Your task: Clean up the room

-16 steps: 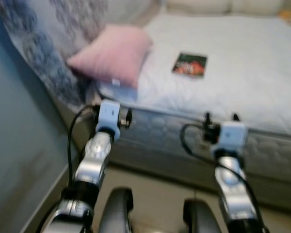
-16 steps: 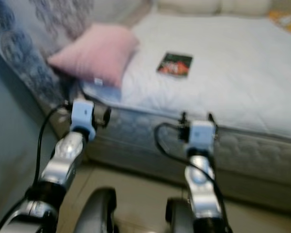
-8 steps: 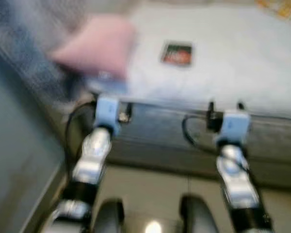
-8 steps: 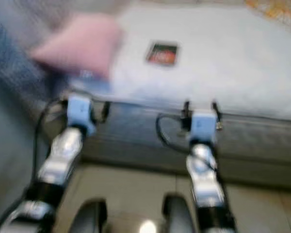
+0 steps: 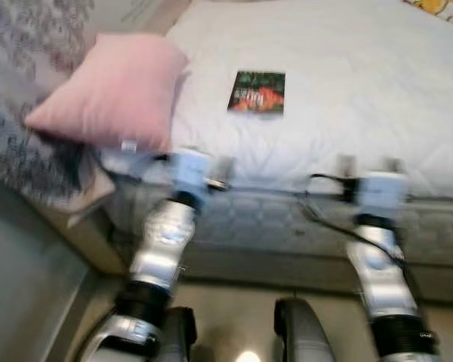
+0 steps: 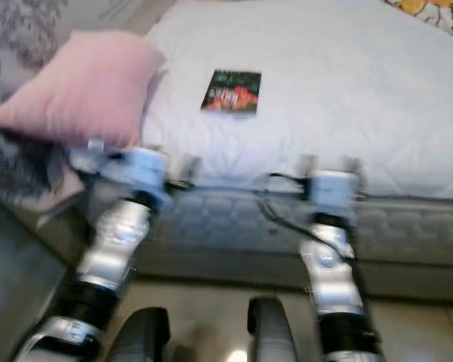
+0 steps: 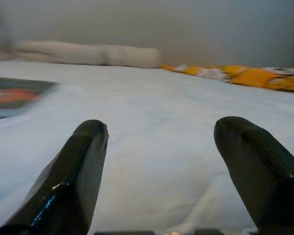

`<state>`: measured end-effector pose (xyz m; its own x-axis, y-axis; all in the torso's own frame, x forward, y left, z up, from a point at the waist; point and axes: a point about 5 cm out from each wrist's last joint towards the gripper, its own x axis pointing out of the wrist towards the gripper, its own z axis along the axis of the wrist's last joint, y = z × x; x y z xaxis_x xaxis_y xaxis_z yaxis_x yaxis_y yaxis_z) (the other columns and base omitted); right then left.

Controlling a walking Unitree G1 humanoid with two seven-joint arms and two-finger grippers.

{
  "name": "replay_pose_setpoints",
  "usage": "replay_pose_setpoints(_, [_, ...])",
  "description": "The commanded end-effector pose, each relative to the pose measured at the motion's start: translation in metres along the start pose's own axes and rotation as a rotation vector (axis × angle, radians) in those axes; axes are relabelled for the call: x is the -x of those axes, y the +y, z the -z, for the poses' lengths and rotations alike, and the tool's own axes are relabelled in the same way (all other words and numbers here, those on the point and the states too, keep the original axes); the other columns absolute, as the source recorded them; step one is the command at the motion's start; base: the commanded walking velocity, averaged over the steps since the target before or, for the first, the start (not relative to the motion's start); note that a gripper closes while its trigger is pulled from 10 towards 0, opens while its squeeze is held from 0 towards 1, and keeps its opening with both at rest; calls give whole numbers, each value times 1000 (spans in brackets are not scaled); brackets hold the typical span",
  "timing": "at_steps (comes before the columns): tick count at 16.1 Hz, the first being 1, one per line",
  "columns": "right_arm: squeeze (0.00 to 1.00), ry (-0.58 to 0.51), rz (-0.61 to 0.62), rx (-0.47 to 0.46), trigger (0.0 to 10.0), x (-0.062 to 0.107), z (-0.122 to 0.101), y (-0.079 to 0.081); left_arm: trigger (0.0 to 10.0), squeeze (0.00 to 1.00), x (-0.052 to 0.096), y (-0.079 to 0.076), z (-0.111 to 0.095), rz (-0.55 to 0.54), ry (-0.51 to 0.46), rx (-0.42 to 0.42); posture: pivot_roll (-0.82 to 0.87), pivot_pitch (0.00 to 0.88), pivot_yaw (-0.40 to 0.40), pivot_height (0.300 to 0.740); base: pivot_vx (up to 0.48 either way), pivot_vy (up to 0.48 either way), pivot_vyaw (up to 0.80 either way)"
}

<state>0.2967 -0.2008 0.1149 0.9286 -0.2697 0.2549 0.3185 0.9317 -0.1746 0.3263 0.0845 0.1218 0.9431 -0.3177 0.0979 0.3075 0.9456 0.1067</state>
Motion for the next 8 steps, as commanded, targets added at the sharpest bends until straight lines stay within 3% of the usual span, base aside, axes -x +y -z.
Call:
replay_pose_setpoints(1, [0,-25,-30,-45,10000,-3,-8,14,10000,0,3,21,-4,-56,-13,-25,-67,0,80,583,480,0,0])
replay_pose_setpoints(5, [0,38,-50,-56,10000,-8,-5,20,10000,0,3,21,-3,-67,-3,-13,-66,0,77,583,480,0,0])
replay_pose_setpoints(6, [1000,45,-36,-99,10000,-9,-4,20,10000,0,3,22,-3,-73,1,-15,-64,0,74,583,480,0,0])
replay_pose_setpoints(8, [1000,28,-60,-105,10000,-11,-8,21,10000,0,2,22,-4,-78,0,-19,-61,0,73,583,480,0,0])
